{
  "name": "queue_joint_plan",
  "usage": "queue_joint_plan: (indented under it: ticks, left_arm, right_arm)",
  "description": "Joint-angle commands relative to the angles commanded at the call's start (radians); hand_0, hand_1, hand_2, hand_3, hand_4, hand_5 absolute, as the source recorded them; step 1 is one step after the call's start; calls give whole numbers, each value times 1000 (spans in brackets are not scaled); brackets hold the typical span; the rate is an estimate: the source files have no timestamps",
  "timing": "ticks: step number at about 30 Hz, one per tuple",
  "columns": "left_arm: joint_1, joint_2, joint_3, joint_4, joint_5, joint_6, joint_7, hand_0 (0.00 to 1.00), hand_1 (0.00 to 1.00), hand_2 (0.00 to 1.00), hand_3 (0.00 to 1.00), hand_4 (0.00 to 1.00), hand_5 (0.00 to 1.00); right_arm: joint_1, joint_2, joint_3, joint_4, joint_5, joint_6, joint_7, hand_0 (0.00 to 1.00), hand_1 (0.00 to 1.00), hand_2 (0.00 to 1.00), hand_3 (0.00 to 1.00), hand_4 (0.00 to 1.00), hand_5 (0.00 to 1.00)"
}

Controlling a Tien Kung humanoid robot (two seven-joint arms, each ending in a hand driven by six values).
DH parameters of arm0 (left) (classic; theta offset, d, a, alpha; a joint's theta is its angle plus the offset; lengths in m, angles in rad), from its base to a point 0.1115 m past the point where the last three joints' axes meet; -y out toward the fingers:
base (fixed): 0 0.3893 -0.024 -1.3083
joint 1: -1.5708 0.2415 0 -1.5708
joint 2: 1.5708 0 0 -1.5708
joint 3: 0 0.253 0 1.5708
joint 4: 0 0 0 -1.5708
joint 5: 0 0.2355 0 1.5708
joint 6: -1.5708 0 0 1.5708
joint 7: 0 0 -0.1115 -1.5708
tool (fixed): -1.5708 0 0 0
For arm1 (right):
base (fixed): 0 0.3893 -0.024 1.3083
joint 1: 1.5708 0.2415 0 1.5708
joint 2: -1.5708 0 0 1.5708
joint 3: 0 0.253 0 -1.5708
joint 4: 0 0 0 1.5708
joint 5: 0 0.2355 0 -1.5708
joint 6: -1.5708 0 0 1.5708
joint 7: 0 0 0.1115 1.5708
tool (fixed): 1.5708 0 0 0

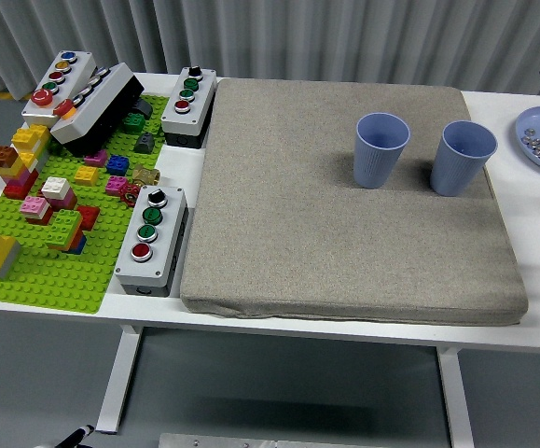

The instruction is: Pick cup pour cup place

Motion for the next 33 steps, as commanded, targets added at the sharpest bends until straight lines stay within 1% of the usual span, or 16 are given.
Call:
queue_joint_plan:
  ticks: [6, 7, 8, 10, 12, 21, 27, 33]
  left_arm:
    - [2, -2, -1, 0, 3, 0, 0, 833, 834, 875, 805, 640, 998]
    - [2, -2, -1, 0, 3, -1, 0, 832, 833, 875, 805, 640, 998]
    - [3, -2, -1, 0, 4, -1, 1, 832, 833, 875, 805, 640, 998]
    - [3, -2, -1, 0, 5, -1, 0, 832, 833, 875, 805, 640, 998]
    - [3, -3, 0, 0, 4, -1, -1, 832, 833, 875, 805, 640, 998]
    - [2, -6, 1, 0, 9, -2, 0, 832, 833, 875, 806, 640, 998]
    - [2, -7, 3, 0, 12, -4, 1, 831, 834, 875, 805, 640, 998]
    - [-1, -7, 9, 0, 10, -5, 1, 832, 833, 875, 806, 640, 998]
  right_arm:
    - [-58, 0, 0, 41, -28, 22, -7, 919, 860, 930, 924, 850, 239]
    - [-66, 1, 1, 44, -29, 25, -9, 908, 860, 935, 944, 851, 209]
    - [-78, 1, 1, 49, -30, 28, -12, 908, 860, 935, 944, 851, 209]
    - [-101, 3, 5, 60, -31, 32, -18, 908, 860, 935, 944, 851, 209]
    - [-137, 9, 14, 85, -38, 37, -24, 908, 860, 935, 944, 851, 209]
    - [-227, 27, 27, 125, -38, 34, -27, 913, 861, 941, 936, 848, 203]
    - [-247, 44, 6, 123, -38, 28, -20, 914, 861, 938, 931, 846, 201]
    - [-252, 67, -18, 90, -28, 24, -8, 916, 861, 937, 923, 842, 200]
